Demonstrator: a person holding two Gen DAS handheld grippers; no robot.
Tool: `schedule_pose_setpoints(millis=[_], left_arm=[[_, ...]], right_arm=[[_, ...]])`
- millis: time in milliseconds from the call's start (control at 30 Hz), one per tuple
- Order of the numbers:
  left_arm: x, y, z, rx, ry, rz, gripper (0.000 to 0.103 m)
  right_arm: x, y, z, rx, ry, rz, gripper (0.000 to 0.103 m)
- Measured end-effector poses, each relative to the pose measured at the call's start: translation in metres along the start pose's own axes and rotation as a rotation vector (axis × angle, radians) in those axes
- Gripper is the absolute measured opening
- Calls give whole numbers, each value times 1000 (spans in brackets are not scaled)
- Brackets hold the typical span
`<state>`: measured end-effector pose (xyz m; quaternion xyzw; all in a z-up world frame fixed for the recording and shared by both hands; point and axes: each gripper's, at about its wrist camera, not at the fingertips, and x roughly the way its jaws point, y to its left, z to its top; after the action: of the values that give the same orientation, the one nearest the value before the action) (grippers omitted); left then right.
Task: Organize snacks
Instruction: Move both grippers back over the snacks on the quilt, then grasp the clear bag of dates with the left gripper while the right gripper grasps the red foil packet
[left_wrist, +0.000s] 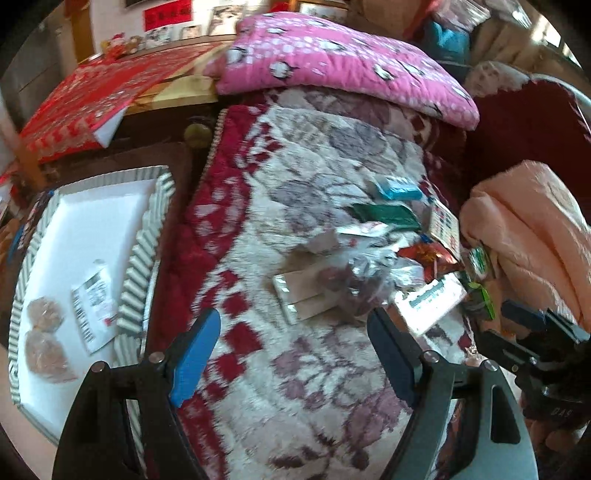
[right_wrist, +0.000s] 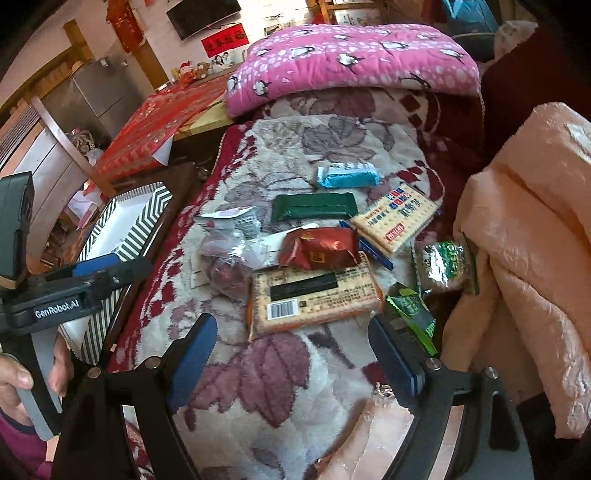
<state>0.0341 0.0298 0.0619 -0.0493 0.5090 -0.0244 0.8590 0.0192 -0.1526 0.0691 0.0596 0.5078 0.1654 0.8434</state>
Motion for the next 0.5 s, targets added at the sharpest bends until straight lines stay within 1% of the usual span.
schedule_pose_setpoints(millis=[133,333,467,500], left_arm=[[13,-13,3,63,13,-7,81],[29,-24,8,90,14,-61,81],[45,-38,10,155,34,-87,81],[50,-41,10,175,47,-83,81]], right_arm=[[2,-9,0,17,0,2,88],[7,-22,-2,59,9,3,88],[9,-24,-1,63,11,5,88],[9,-25,-1,63,10,5,88]])
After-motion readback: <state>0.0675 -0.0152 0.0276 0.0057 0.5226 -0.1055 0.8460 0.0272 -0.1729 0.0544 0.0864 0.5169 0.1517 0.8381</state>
